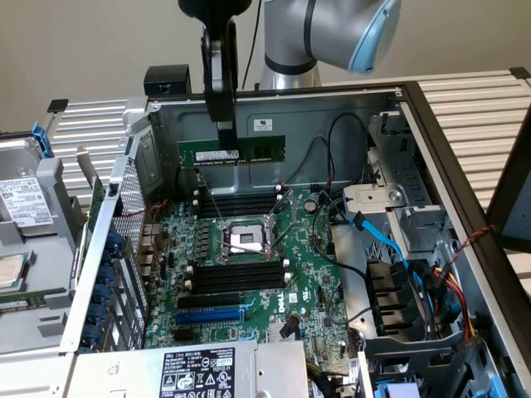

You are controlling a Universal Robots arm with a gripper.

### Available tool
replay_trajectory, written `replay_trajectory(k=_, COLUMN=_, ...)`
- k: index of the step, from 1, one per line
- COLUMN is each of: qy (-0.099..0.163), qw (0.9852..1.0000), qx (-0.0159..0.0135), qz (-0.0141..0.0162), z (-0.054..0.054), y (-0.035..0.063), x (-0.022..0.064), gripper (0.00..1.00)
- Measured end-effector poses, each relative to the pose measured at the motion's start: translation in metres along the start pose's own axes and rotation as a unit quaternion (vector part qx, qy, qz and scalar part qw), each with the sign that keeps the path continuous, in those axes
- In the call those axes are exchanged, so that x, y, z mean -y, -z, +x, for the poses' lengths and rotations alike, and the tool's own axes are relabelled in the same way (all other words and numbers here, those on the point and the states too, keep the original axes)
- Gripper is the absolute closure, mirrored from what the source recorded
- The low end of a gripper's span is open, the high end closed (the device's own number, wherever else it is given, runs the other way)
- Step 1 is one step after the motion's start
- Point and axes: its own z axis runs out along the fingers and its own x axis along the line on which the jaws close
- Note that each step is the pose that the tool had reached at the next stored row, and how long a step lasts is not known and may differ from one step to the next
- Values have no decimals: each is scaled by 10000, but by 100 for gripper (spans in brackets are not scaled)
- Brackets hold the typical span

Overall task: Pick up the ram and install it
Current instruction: 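Insert the ram into the slot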

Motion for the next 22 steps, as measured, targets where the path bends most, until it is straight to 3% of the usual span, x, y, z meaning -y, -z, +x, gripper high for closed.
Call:
replay_trajectory(k=15, qy=-363, qw=9993, qx=-2, qz=-8, z=44, y=-275, x=1, gripper=88)
replay_trajectory(k=22, qy=-401, qw=9992, qx=-3, qz=-10, z=47, y=-401, x=0, gripper=88)
